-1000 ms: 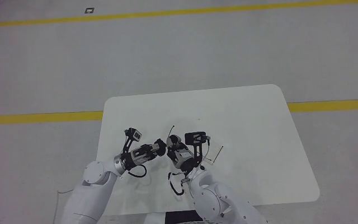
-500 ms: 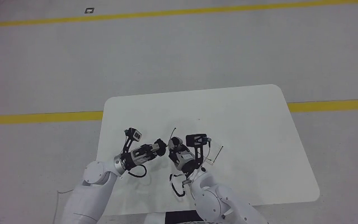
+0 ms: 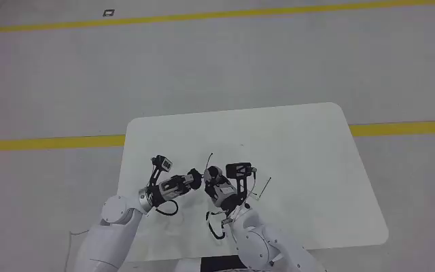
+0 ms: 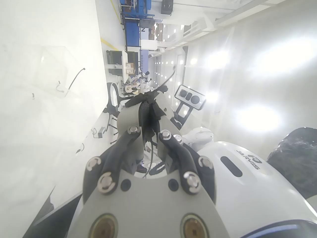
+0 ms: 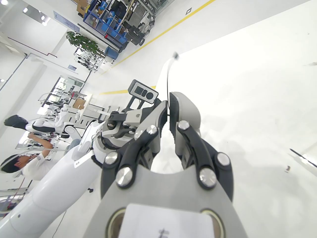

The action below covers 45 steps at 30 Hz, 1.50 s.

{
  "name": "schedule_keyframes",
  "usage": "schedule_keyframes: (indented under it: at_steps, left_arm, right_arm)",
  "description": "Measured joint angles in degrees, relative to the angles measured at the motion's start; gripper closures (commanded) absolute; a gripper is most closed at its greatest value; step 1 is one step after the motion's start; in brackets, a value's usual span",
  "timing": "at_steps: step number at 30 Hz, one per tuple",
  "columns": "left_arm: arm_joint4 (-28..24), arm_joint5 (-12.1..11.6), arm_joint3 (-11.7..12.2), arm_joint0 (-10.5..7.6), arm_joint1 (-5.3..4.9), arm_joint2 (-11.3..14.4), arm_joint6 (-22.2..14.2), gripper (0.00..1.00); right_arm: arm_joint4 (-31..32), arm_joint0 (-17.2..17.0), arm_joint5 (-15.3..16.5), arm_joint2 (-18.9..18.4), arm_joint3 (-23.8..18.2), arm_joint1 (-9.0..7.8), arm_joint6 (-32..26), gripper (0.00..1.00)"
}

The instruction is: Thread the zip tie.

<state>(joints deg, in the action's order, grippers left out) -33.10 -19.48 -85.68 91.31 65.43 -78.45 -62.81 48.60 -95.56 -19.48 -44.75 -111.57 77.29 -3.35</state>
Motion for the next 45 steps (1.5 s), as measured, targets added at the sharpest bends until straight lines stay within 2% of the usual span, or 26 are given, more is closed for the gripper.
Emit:
schedule_keyframes:
  at_steps: [10,22,25,28,45]
  left_arm:
    - [0.0,0.0,0.0,0.0,0.0,0.0,0.0,1.0]
    - [0.0,0.0,0.0,0.0,0.0,0.0,0.0,1.0]
    - [0.0,0.0,0.0,0.0,0.0,0.0,0.0,1.0]
    - [0.0,0.0,0.0,0.0,0.0,0.0,0.0,1.0]
    - [0.0,0.0,0.0,0.0,0.0,0.0,0.0,1.0]
  right_arm:
    - [0.3,0.0,0.0,0.0,0.0,0.02,0.5,0.7]
    - [3.2,-0.4,0.0,-1.4,-2.8,0.77,0.1,0.77]
    - [3.6,-0.3,0.0,-1.4,-2.7,0.97,-0.2,0.82]
    - [3.9,-0.4,0.0,-1.5,-2.7,1.13,-0.4,1.0]
    - [5.7,-0.5,0.0,-1.6,-1.7,1.59,-1.9,1.0]
